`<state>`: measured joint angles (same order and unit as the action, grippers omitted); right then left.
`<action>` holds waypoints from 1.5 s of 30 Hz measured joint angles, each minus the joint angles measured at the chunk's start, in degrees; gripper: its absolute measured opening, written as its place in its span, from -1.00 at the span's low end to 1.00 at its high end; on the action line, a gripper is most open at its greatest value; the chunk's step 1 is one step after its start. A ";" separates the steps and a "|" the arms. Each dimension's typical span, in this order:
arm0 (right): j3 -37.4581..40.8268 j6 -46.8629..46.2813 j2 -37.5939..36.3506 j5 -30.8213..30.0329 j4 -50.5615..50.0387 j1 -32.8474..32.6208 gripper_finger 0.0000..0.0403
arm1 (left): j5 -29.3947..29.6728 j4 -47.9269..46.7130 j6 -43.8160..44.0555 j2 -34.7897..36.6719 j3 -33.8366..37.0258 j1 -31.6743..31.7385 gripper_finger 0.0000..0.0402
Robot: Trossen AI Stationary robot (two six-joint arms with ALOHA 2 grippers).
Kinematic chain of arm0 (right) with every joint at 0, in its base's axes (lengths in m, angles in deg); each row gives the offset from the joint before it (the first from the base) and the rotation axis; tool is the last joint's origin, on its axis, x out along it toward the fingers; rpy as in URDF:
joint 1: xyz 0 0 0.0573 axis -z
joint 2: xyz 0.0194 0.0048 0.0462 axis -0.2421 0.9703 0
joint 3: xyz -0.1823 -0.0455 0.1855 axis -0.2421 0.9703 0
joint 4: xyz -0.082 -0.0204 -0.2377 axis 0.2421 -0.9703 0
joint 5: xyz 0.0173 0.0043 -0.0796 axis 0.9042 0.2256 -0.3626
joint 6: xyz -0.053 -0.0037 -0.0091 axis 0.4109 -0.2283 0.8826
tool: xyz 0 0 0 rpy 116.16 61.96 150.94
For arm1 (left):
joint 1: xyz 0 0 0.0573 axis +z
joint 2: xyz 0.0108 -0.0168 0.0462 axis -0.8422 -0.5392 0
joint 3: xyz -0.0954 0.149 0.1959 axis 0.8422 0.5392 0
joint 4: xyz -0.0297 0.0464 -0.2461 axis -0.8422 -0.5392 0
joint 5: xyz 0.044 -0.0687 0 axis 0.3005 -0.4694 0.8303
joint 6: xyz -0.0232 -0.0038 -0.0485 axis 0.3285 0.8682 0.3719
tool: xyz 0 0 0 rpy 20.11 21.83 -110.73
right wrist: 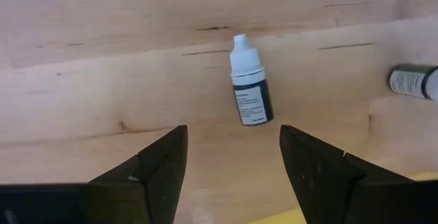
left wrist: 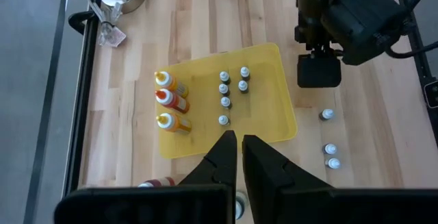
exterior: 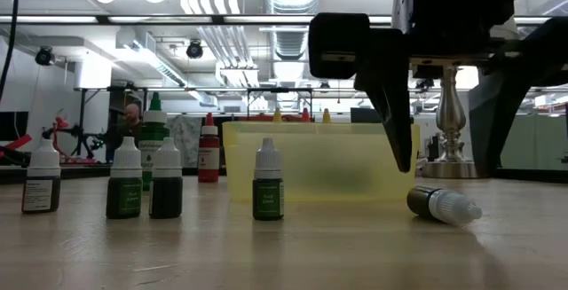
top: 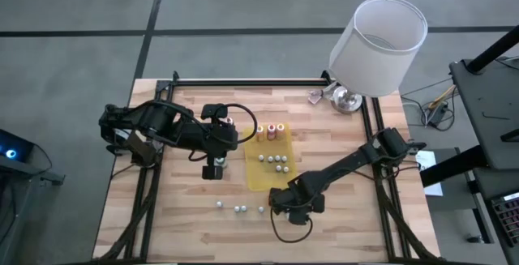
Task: Pick & Place food coloring
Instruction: Put the right small black food coloring bottle into the bin
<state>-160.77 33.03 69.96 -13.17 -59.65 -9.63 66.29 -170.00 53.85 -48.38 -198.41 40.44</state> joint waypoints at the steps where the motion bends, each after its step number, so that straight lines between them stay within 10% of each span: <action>1: 0.00 0.75 0.09 -0.04 0.01 0.00 0.11 | -0.01 -0.02 0.00 0.00 0.00 0.00 -1.00; 45: 2.99 5.23 0.68 -0.79 7.91 0.04 0.11 | 0.00 0.00 -1.01 -0.02 0.00 0.02 -1.00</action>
<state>-157.78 38.26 70.64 -13.96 -51.74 -9.59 66.29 -170.00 52.84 -48.41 -198.41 40.46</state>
